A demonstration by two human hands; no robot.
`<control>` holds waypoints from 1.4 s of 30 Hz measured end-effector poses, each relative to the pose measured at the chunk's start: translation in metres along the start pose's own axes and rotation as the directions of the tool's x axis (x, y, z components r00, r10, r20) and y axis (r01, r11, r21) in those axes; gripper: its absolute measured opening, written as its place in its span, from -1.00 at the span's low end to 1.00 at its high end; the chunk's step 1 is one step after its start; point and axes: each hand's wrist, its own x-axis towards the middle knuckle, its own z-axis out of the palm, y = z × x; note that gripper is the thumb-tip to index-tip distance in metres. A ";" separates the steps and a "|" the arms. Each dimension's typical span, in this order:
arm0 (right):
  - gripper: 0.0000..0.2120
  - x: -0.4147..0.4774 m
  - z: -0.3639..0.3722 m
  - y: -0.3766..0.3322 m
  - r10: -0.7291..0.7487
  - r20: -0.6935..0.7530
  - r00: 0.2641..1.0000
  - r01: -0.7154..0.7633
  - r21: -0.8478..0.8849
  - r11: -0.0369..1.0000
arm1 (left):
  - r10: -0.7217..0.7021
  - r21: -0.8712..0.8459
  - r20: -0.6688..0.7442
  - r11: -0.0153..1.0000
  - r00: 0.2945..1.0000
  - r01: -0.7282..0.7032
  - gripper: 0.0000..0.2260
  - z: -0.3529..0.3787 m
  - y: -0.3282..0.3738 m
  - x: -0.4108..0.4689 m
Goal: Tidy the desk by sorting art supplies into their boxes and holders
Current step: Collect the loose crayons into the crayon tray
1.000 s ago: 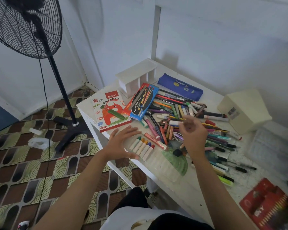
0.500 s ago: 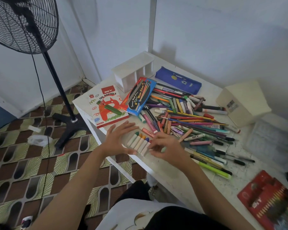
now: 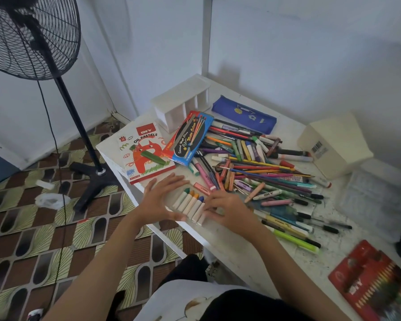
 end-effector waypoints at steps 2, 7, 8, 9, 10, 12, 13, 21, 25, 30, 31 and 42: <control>-0.87 0.003 -0.015 0.006 0.065 -0.131 0.989 -0.067 -0.004 0.998 | -0.005 -0.008 0.008 1.000 1.000 0.005 -0.19 -0.001 0.001 0.000; -0.96 0.008 -0.055 0.032 0.252 -0.493 0.832 -0.268 0.040 0.963 | 0.006 -0.002 -0.001 1.000 1.000 -0.006 -0.18 0.000 0.001 -0.001; -0.95 0.010 -0.062 0.037 0.296 -0.541 0.787 -0.327 0.042 0.944 | 0.006 -0.001 -0.005 1.000 1.000 -0.006 -0.18 0.000 0.000 -0.001; -0.93 0.012 -0.069 0.043 0.329 -0.578 0.747 -0.382 0.031 0.924 | 0.005 0.000 -0.004 1.000 1.000 -0.005 -0.18 0.000 0.000 -0.001; -0.91 0.015 -0.074 0.049 0.354 -0.602 0.716 -0.433 0.014 0.901 | 0.004 0.001 -0.001 1.000 1.000 -0.004 -0.18 0.000 0.000 -0.001; -0.88 0.021 -0.084 0.061 0.399 -0.624 0.673 -0.518 -0.012 0.855 | 0.006 0.001 -0.001 1.000 1.000 -0.006 -0.19 0.000 0.000 -0.001; -0.86 0.025 -0.088 0.066 0.418 -0.630 0.654 -0.547 -0.013 0.837 | 0.007 0.001 -0.002 1.000 1.000 -0.007 -0.19 0.000 0.000 -0.001; -0.73 0.055 -0.091 0.073 0.523 -0.600 0.605 -0.753 -0.218 0.620 | 0.007 0.017 0.007 1.000 1.000 -0.007 -0.19 -0.001 0.002 0.000; -0.78 0.063 -0.088 0.072 0.565 -0.573 0.594 -0.774 -0.217 0.595 | 0.005 0.022 0.007 1.000 1.000 -0.005 -0.18 0.000 0.001 -0.001; -0.81 0.054 -0.086 0.065 0.377 -0.653 0.657 -0.582 -0.122 0.804 | -0.004 0.027 0.011 1.000 1.000 0.003 -0.17 -0.001 0.002 -0.001; -0.81 0.051 -0.086 0.062 0.333 -0.665 0.668 -0.498 -0.067 0.865 | -0.005 0.028 0.010 1.000 1.000 0.005 -0.19 -0.001 0.002 -0.001; -0.83 0.002 -0.044 0.014 0.424 -0.287 0.859 -0.363 0.242 0.900 | 0.016 0.051 -0.005 0.999 1.000 -0.015 -0.23 0.001 -0.004 0.001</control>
